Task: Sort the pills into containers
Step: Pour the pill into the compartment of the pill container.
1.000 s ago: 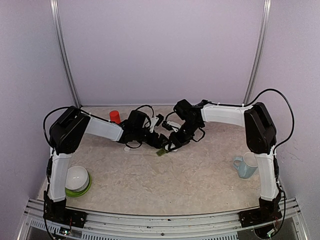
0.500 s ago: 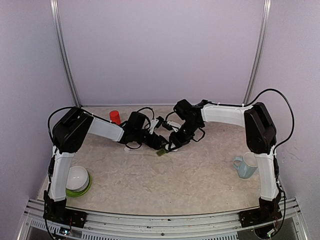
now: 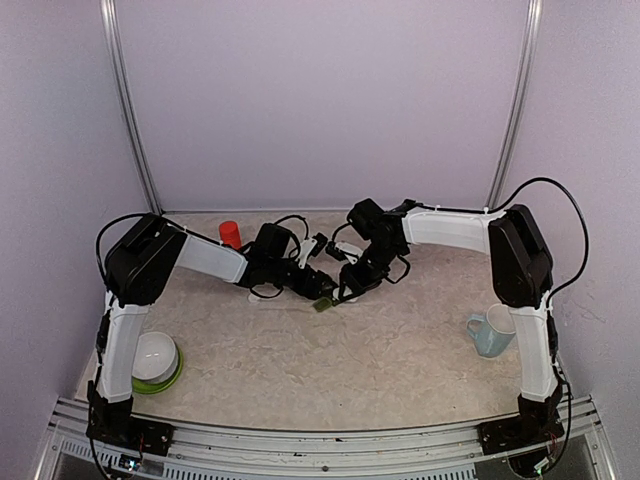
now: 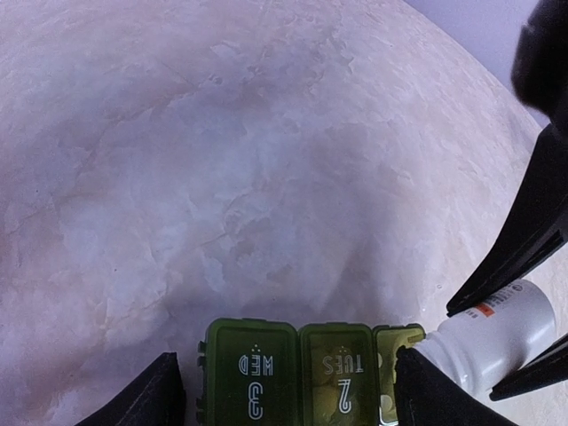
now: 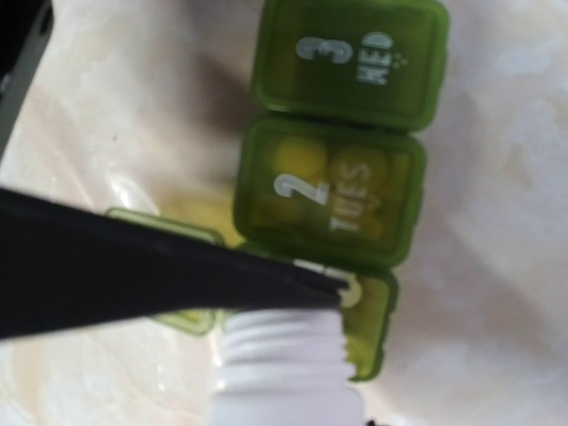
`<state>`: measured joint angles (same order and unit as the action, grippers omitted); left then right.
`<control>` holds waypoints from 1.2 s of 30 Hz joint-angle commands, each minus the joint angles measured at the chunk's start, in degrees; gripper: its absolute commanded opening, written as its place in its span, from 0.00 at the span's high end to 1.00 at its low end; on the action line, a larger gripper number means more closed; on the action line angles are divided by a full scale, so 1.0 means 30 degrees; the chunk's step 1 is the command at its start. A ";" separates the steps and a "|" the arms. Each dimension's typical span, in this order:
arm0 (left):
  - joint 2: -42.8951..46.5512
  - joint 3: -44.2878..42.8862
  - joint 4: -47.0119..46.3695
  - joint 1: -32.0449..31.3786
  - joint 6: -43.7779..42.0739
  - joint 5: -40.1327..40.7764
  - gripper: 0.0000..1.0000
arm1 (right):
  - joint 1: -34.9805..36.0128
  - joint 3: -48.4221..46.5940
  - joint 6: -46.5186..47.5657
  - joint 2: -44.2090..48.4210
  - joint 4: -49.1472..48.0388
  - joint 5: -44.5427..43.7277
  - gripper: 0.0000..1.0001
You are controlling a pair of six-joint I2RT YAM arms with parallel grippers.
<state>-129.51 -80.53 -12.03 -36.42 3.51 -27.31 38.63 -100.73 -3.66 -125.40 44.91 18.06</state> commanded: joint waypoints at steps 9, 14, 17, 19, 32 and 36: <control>-0.0218 0.0452 -0.0441 -0.0403 -0.0262 -0.1578 0.22 | 0.0001 -0.0100 0.0107 0.0623 -0.0140 -0.0526 0.99; -0.0041 0.0803 -0.0748 -0.0539 -0.0232 -0.1880 0.25 | -0.0004 -0.0010 0.0064 0.0862 -0.0140 -0.0469 0.99; 0.0045 0.0994 -0.0947 -0.0670 -0.0219 -0.2061 0.26 | 0.0013 0.0056 0.0027 0.0953 -0.0100 -0.0452 0.99; 0.0144 0.1169 -0.1141 -0.0759 -0.0170 -0.2232 0.26 | 0.0013 0.0145 0.0005 0.1055 -0.0118 -0.0441 0.99; 0.0314 0.1782 -0.1989 -0.1258 0.0057 -0.2745 0.27 | 0.0128 0.1124 -0.0142 0.1748 -0.0139 -0.0812 0.99; 0.0355 0.1973 -0.2266 -0.1513 0.0070 -0.2903 0.27 | 0.0174 0.1199 -0.0157 0.1792 -0.0031 -0.0794 0.99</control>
<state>-129.36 -76.16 -19.07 -38.17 3.33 -31.24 38.63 -97.65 -3.90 -122.48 47.37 16.32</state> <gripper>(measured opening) 0.732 0.319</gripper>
